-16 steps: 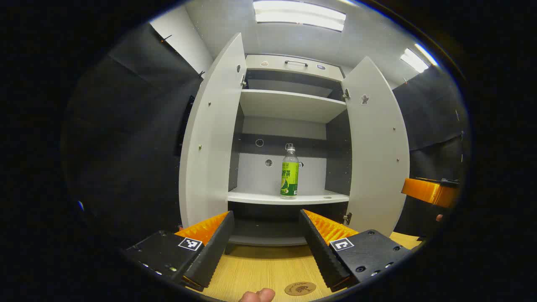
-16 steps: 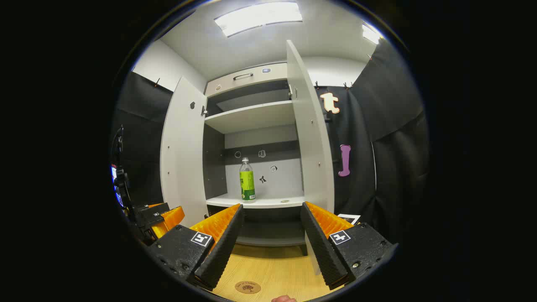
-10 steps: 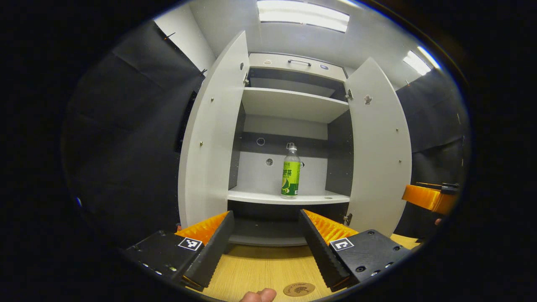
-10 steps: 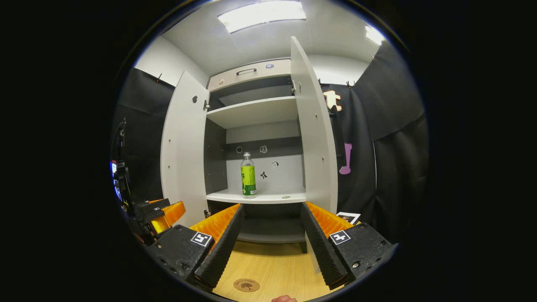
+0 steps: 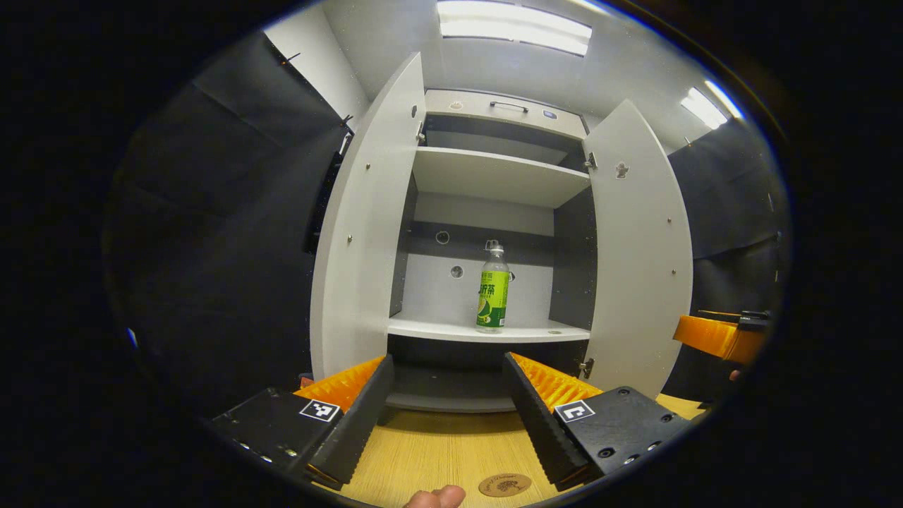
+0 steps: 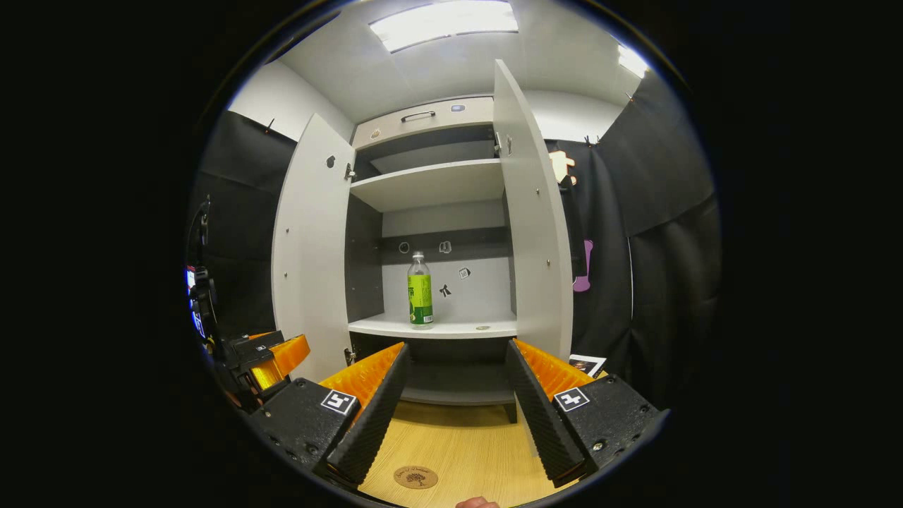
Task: Grasp the bottle in the cabinet with the left hand and place it on the coaster, then close the right door with the right hand and the left door with the left hand.
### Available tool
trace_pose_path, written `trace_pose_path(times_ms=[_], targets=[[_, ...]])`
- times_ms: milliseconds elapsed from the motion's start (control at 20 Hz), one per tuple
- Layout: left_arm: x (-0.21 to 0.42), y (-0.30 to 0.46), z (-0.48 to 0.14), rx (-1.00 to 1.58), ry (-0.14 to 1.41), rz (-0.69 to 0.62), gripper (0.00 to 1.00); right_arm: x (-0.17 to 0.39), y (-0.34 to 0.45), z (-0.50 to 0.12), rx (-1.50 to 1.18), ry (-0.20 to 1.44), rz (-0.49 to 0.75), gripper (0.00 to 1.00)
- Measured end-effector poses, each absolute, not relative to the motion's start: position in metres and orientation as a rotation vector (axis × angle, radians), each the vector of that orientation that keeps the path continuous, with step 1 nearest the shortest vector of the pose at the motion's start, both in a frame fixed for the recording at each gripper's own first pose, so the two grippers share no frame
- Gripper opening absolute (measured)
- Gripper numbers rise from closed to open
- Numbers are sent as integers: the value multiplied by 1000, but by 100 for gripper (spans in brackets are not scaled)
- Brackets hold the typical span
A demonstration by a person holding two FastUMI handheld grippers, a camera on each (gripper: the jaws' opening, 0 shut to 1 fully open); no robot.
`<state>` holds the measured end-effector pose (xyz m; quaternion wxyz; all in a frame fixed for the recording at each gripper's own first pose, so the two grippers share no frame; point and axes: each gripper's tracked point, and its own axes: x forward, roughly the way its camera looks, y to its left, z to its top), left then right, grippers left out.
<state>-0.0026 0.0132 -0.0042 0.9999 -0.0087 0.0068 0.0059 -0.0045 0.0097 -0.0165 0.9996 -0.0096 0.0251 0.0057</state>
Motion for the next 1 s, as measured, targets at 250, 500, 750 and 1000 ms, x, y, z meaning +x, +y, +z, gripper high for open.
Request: trace_pose_path(times_ms=[250, 500, 750, 1000], targets=[[-2, 18, -6, -18, 21, 21, 99, -5, 7, -21, -15, 56, 10, 84], [6, 19, -9, -21, 36, 16, 94, -6, 5, -24, -29, 64, 3, 84], [44, 1, 11, -46, 9, -85, 95, -1, 2, -29, -30, 74, -11, 84], [105, -25, 29, -69, 1, -204, 99, -6, 1, -31, -20, 77, -29, 84]])
